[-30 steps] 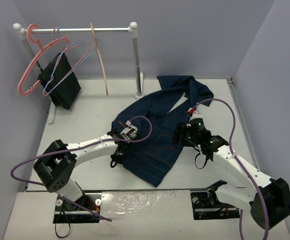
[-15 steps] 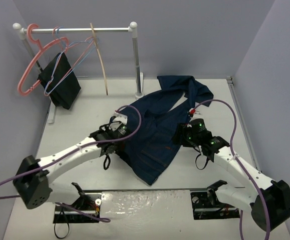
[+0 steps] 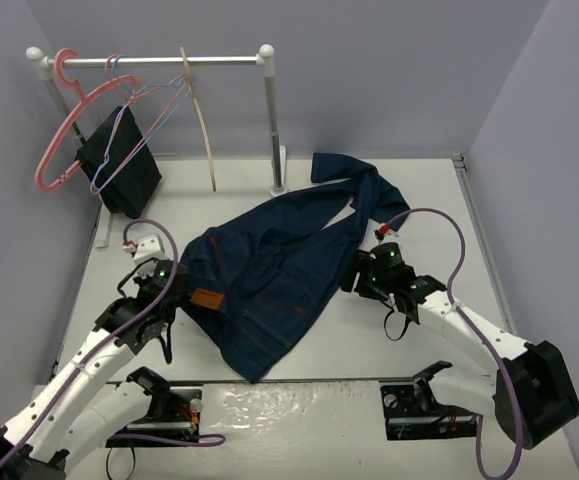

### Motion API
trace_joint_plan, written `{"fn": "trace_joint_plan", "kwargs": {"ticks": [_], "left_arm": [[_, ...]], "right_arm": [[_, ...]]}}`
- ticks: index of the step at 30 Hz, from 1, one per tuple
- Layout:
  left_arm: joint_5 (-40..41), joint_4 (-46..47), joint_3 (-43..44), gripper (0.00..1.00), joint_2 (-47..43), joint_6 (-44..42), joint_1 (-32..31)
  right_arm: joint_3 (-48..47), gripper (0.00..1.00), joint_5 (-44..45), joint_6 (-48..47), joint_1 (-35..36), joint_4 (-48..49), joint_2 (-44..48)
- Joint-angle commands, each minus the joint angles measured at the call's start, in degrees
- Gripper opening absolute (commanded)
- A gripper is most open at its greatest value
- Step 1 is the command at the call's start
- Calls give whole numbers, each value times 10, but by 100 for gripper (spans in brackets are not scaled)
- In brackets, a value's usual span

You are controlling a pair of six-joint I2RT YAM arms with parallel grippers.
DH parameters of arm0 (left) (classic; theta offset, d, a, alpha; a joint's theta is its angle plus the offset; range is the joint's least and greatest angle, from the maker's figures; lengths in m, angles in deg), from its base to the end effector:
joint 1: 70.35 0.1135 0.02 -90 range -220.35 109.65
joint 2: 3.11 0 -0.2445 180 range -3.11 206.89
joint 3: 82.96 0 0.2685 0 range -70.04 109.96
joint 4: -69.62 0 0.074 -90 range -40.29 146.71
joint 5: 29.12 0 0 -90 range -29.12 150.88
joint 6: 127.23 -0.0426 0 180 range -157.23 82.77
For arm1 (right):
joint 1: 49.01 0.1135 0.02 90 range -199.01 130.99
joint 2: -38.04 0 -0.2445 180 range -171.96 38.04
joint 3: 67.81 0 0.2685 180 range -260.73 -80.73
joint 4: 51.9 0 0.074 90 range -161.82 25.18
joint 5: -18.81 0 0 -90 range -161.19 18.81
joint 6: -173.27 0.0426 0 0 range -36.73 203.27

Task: Place the trousers on the hanger
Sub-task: Flatten out the trousers at the center of the board.

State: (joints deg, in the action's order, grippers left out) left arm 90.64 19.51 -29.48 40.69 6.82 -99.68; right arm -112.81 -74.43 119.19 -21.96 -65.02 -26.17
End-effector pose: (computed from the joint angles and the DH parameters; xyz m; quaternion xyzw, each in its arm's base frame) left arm 0.1783 -0.0760 0.2559 -0.2192 0.8564 -0.0551 0.4642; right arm 0.2355 0.1229 0.1830 0.0541 0.8741 0.2729 0.3982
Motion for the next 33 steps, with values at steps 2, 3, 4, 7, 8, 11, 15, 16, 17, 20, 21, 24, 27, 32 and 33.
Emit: {"fn": "trace_joint_plan", "kwargs": {"ticks": [2,3,4,7,8,11,15,16,17,20,21,24,27,32,33], "left_arm": [[-110,67,-23,27,-76,85,127],[-130,76,-25,35,-78,91,153],[-149,83,-24,43,-77,93,176],[-206,83,1,63,-41,75,239],[-223,70,12,66,-28,70,248],[-271,45,20,67,3,73,248],[-314,53,-24,67,13,86,248],[-326,65,-37,67,16,89,247],[-339,80,-53,67,19,91,246],[-369,138,-78,67,34,114,232],[-368,155,-83,67,39,119,221],[-338,192,-83,67,68,131,162],[-287,212,-73,67,114,145,95],[-260,241,-78,67,215,189,51],[-257,242,-77,67,225,191,50]], "right_arm": [[4,61,12,6,2,45,-7],[5,61,11,4,2,46,-6],[6,61,9,2,2,46,-5],[3,61,-1,-6,3,45,3],[3,61,-7,-9,3,45,7],[-1,61,-13,-18,7,41,17],[-4,62,-16,-29,11,37,20],[-5,62,-16,-32,11,37,18],[-6,62,-15,-35,11,37,14],[-18,62,-7,-51,11,35,-4],[-28,62,-4,-58,11,34,-12],[-64,61,7,-76,12,34,-47],[-110,61,17,-95,15,35,-110],[-146,61,52,-107,20,52,-200],[-152,60,55,-107,23,56,-217]]}}
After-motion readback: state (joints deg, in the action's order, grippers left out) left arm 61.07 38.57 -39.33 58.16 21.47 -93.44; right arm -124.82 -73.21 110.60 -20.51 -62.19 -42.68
